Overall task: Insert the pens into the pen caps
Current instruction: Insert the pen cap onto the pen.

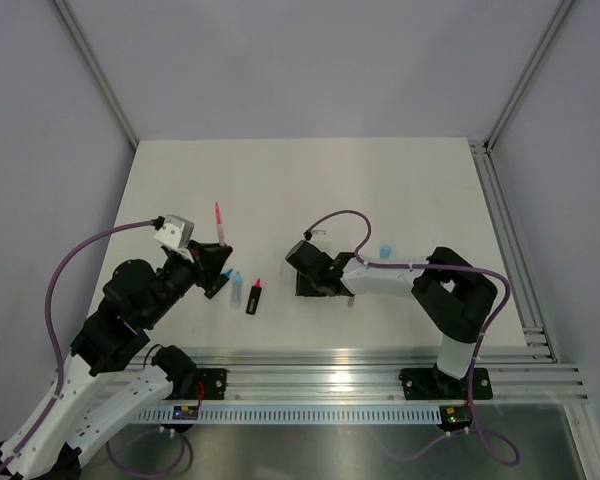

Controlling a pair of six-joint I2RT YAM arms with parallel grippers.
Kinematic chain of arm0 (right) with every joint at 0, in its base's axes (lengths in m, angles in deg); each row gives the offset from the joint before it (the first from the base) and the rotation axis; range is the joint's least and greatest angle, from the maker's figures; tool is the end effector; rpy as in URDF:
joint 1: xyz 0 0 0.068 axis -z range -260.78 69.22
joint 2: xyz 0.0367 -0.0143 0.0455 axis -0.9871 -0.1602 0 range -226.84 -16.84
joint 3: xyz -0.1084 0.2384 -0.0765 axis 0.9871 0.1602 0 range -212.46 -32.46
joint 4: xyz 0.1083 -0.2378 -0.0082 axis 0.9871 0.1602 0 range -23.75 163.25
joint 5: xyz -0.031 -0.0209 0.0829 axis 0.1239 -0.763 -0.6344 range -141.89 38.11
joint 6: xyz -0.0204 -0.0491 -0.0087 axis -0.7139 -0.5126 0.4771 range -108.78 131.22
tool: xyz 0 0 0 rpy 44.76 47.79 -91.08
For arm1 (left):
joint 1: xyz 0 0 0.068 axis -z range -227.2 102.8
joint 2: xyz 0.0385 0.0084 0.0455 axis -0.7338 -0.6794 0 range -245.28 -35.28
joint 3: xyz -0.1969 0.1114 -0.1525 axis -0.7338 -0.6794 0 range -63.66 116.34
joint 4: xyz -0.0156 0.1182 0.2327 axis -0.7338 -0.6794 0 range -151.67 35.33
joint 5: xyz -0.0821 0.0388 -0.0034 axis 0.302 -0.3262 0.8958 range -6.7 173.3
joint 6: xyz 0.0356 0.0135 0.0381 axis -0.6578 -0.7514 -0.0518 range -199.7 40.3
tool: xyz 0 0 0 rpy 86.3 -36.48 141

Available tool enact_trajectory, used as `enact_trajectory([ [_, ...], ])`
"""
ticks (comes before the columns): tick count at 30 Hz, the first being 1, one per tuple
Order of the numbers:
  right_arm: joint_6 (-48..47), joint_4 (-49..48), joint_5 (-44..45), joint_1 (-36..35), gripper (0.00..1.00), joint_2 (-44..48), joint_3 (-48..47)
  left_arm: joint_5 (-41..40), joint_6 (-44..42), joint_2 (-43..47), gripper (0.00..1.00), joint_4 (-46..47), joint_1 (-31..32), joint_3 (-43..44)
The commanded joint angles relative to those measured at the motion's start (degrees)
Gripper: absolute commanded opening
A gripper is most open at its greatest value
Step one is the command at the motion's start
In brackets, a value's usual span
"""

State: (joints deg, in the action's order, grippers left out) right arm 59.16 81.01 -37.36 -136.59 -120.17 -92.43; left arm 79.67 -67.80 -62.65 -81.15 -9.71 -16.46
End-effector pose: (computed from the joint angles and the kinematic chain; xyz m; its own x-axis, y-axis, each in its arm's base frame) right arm 0.2083 0.2906 0.1537 -0.8589 0.0146 -0.5119 -0.1323 0.9594 0.2493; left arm 0.0842 -0.0616 0.3617 -0.2049 -0.1022 -0.9734 0.5265 0.8269 -0.1976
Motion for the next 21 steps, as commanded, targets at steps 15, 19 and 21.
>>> enact_trajectory([
  [15,-5.31,7.03,1.65,-0.35,0.30,-3.81,-6.22,1.00,0.14,0.22,0.00,2.49,-0.23,-0.27],
  [19,-6.19,7.12,2.17,-0.35,0.29,-3.90,-6.74,1.09,0.14,0.22,0.00,2.49,-0.23,-0.18],
  [21,-6.72,7.21,2.52,-0.35,0.29,-3.81,-7.01,1.09,0.14,0.30,0.00,2.49,-0.23,-0.18],
])
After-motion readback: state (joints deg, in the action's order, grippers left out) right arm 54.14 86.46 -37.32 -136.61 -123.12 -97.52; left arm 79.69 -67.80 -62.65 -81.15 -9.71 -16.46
